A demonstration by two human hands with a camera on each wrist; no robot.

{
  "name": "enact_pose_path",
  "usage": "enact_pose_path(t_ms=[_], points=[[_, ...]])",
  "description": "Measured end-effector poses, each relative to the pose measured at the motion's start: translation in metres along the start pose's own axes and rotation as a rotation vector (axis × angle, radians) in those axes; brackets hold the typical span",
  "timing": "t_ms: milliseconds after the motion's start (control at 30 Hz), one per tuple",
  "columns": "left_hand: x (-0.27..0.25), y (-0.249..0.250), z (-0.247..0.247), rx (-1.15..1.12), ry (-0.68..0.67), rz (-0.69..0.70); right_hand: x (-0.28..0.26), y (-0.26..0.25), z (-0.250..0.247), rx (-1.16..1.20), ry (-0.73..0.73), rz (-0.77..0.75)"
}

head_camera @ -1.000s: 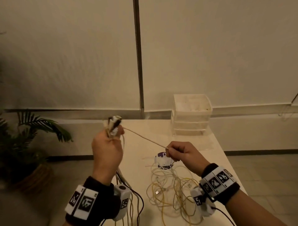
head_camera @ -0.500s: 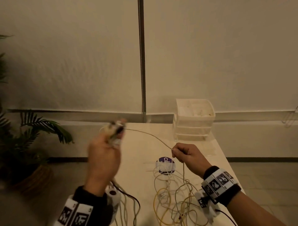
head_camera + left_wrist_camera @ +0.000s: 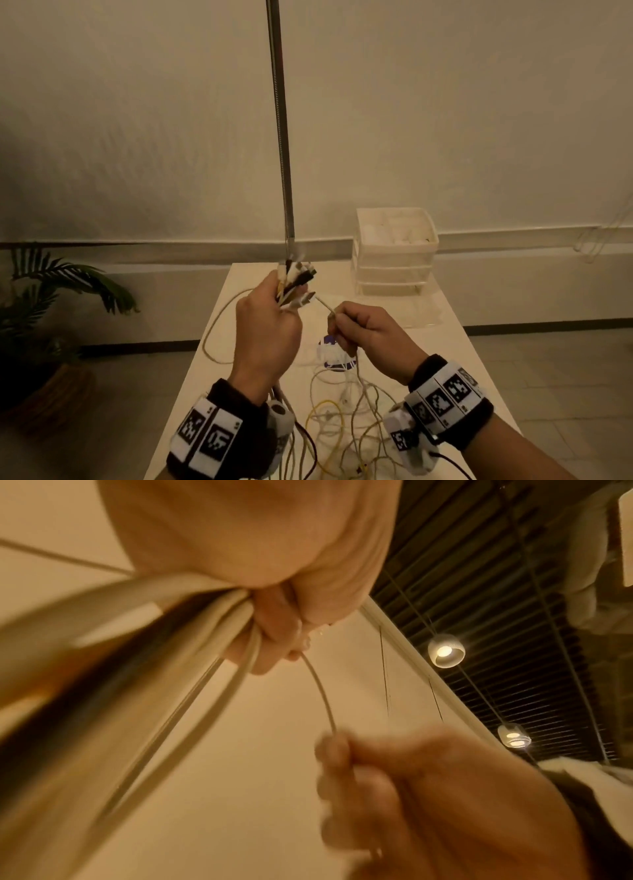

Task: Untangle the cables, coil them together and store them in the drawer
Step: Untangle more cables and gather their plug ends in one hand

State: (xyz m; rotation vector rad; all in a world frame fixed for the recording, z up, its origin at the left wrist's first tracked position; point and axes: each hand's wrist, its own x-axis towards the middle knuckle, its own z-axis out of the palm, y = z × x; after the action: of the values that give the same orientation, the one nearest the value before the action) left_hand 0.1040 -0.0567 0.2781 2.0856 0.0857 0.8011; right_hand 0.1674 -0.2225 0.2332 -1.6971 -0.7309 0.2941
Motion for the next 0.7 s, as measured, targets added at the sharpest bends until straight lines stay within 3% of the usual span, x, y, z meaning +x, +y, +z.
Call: enact_pose_path(t_ms=[100, 167, 300, 400, 467, 600, 700], points=[[0.017, -0.006, -0.024, -0.173, 0.185, -0.094, -0.007, 0.022, 0.0, -0.032, 0.002, 0.07], [0.022, -0.014, -0.039, -0.231, 0.235, -0.148, -0.01, 0.033, -0.001, -0.054, 0.009, 0.088], [0.014, -0.027, -0.049, -0.265, 0.248, -0.269, -0.004, 0.04, -0.001, -0.078, 0.022, 0.099], [0.004, -0.024, -0.048, -0.157, 0.212, -0.231, -0.002, 0.042, -0.007, -0.098, 0.029, 0.115], [-0.003, -0.012, -0.038, -0.106, 0.102, -0.124, 0.0, 0.038, -0.012, -0.133, 0.021, 0.102], [-0.014, -0.003, -0.001, -0.008, -0.28, -0.001, 0.008, 0.016, -0.01, -0.187, -0.025, 0.015], [-0.01, -0.013, 0.02, 0.082, -0.396, -0.002, 0.015, 0.004, -0.015, -0.151, -0.041, 0.008]])
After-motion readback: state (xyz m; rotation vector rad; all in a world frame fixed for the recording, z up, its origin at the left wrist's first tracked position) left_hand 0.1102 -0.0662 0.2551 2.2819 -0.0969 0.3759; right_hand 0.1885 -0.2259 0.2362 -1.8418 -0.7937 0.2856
